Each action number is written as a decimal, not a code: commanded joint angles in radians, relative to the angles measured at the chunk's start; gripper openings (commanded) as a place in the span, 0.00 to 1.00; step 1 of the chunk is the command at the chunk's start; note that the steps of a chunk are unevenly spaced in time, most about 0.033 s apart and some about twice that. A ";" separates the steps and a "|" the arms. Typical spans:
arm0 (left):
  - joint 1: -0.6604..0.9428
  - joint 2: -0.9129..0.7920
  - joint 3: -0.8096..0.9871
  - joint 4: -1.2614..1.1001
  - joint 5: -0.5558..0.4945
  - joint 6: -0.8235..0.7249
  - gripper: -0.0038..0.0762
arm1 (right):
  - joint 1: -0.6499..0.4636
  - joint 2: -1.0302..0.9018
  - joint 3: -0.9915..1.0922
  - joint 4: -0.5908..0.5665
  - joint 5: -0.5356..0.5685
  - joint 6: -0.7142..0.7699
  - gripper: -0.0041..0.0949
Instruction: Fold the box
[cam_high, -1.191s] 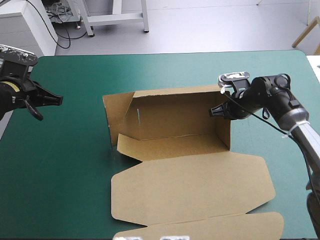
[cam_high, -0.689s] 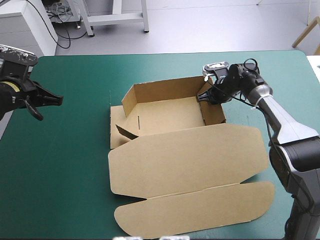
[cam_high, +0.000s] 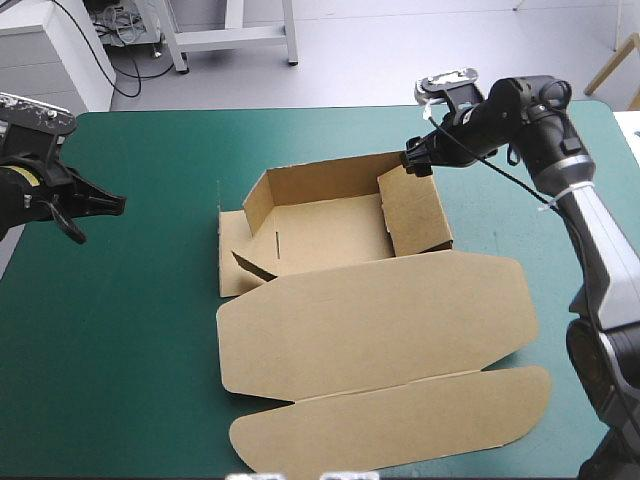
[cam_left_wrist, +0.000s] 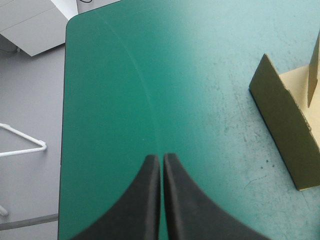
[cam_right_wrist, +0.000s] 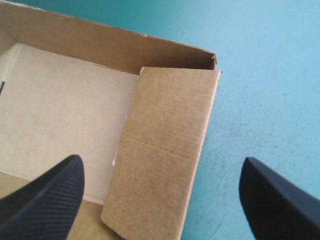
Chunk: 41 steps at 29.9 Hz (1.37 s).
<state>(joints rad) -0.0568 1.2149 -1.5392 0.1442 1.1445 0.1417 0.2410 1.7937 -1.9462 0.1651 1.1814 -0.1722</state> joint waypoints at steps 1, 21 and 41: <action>-0.001 -0.020 -0.026 0.003 -0.042 -0.008 0.05 | -0.002 -0.127 -0.040 -0.013 0.011 -0.003 0.83; -0.001 -0.020 0.047 0.007 -0.064 -0.006 0.05 | -0.002 -0.203 -0.038 -0.031 0.021 0.013 0.83; -0.001 -0.020 0.076 0.003 -0.066 -0.010 0.05 | -0.002 0.170 -0.038 -0.067 0.021 0.031 0.82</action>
<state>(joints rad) -0.0568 1.2149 -1.4396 0.1442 1.1301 0.1417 0.2410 1.9853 -1.9583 0.0975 1.2320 -0.1404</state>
